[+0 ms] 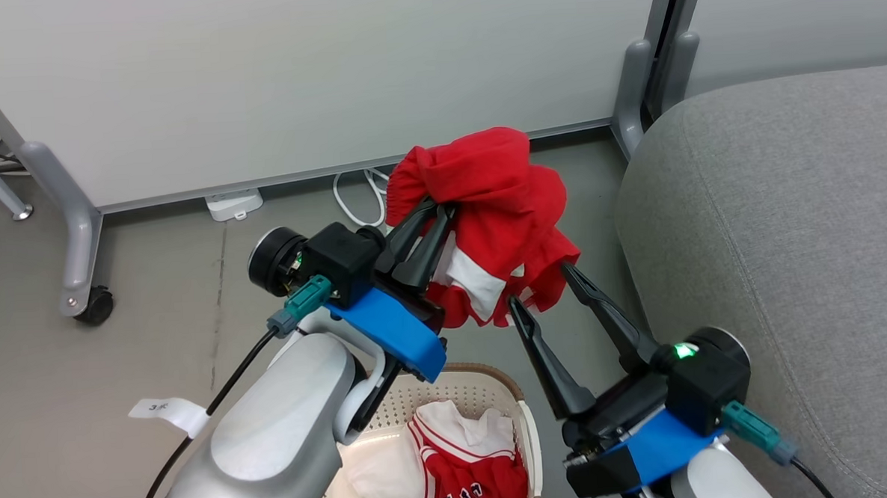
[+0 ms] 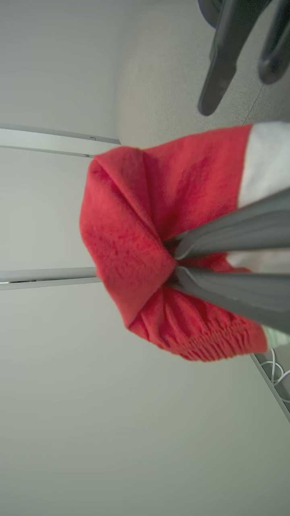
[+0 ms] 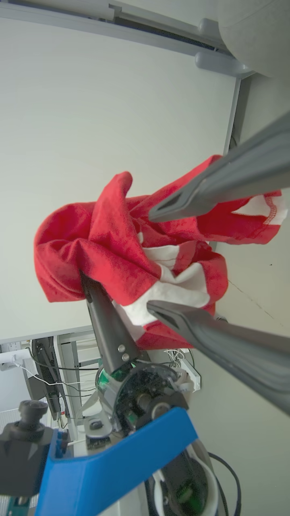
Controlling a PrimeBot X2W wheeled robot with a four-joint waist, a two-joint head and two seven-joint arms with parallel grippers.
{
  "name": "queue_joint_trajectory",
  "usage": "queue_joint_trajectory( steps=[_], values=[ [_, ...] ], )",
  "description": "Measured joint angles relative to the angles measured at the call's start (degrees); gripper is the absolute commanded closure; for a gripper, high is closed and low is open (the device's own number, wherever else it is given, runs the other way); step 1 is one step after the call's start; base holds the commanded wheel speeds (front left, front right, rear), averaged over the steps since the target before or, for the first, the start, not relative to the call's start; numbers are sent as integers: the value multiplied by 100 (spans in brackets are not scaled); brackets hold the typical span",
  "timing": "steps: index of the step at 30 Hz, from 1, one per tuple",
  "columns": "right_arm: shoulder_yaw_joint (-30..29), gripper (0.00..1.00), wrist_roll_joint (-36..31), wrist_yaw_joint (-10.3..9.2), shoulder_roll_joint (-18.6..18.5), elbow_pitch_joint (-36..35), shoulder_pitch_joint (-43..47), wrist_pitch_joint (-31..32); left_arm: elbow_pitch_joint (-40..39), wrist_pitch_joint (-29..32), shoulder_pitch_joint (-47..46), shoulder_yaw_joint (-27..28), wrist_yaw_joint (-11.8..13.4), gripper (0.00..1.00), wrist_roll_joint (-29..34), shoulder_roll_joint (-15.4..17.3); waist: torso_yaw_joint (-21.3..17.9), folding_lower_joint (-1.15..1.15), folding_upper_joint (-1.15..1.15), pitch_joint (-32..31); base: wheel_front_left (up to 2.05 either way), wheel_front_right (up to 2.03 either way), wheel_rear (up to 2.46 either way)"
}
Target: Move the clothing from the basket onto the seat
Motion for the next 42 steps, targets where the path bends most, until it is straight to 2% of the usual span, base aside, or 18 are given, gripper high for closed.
queue_joint_trajectory(
  steps=[15,25,26,27,42],
  values=[
    [392,0,756,0,-2,1143,-1092,-8,68,0,-265,-209,-81,100,79,-232,154,0,0,209,0,0,0],
    [508,0,1616,0,-1,1545,-1486,-8,65,0,-302,-234,-101,100,109,-327,207,1,0,267,0,0,0],
    [532,84,1634,0,-2,1577,-1500,-8,65,0,-302,-235,-102,100,119,-335,214,0,0,271,0,0,0],
    [556,100,1661,0,0,1592,-1505,-8,65,0,-302,-236,-104,100,121,-341,220,0,0,275,0,0,0],
    [593,100,1655,0,-1,1697,-1568,-8,104,0,-300,-189,-145,100,141,-360,230,1,0,219,0,0,0]
  ],
)
